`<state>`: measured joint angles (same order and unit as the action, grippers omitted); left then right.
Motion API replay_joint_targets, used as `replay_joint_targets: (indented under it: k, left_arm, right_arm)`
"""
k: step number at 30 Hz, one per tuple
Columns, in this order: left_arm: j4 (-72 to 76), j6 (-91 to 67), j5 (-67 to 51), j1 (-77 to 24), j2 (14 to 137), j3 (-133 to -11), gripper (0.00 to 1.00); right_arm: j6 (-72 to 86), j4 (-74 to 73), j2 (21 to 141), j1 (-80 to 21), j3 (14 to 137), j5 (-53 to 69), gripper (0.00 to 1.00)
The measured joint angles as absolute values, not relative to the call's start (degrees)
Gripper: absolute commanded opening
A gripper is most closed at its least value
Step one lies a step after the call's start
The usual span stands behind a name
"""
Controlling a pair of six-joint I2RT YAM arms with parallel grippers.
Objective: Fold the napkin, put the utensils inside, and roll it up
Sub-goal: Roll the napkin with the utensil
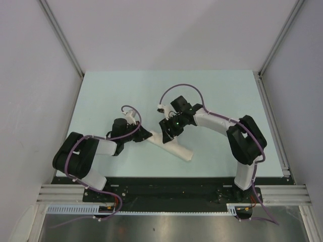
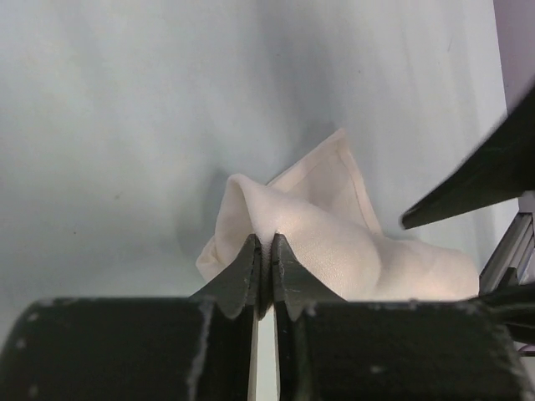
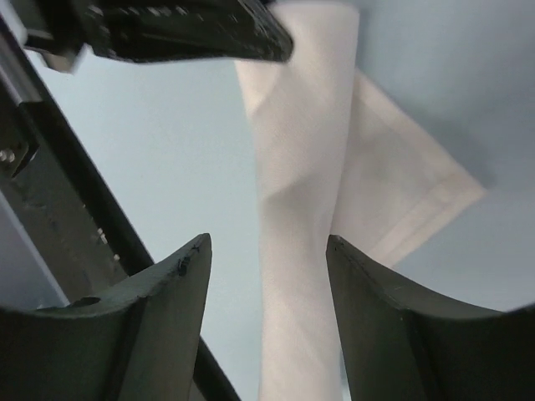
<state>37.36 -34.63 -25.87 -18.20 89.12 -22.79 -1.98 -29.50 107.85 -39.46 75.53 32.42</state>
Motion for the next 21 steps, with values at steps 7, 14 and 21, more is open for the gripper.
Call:
replay_joint_targets:
  k: [7, 14, 21]
  left_arm:
    - [34.7, -35.1, -25.7, -18.2, 90.1, -24.4, 0.04]
    - [32.6, -35.7, -25.7, -18.2, 90.7, -25.8, 0.04]
    - [30.7, -36.0, -25.7, -18.2, 90.8, -26.9, 0.04]
  right_arm:
    - [-3.8, -24.9, 98.1, -49.4, 74.7, 15.5, 0.64]
    - [-6.5, -22.3, 99.0, -56.4, 70.7, 2.4, 0.64]
    - [-7.6, -21.0, 102.0, -57.4, 69.2, -2.3, 0.63]
